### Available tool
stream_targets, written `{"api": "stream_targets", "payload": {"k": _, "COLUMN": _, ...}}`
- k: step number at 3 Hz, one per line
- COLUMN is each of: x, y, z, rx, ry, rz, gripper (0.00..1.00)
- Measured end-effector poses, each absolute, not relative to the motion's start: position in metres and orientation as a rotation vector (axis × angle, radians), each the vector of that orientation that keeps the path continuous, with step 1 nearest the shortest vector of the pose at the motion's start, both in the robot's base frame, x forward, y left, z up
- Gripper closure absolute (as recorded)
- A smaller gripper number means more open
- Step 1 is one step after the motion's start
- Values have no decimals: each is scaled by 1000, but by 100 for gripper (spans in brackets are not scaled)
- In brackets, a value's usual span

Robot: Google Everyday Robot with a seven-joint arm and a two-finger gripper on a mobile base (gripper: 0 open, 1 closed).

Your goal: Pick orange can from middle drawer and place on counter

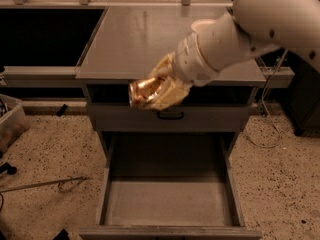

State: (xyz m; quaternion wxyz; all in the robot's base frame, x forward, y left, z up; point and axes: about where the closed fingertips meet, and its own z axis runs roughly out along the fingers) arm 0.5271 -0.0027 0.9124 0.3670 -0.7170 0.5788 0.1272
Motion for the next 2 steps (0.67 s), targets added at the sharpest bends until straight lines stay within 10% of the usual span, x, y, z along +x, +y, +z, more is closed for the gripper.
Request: {"api": "stream_targets", "payload": {"k": 2, "x": 537, "y": 5, "z": 954, "rx": -1817, "ry": 1421, "rz": 293, "gripper": 100}}
